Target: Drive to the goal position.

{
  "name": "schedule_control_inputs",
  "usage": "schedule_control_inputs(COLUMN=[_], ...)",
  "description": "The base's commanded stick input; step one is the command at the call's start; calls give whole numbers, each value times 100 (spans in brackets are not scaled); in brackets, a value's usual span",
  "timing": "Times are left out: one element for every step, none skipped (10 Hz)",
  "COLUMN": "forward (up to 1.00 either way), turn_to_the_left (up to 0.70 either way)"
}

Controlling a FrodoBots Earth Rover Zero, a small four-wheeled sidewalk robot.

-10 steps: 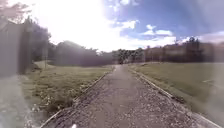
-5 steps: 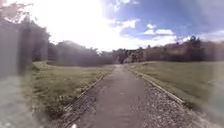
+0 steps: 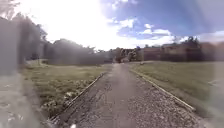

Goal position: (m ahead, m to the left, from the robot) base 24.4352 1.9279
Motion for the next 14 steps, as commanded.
schedule_control_inputs(forward=[70, 70, 70, 85, 85, 85, 85, 85, 92, 99, 100, 100, 100, 100], turn_to_the_left=[0, 0, 0, 0, 0, 0, 0, 0, 0, 0, 0, 0, -23, -31])
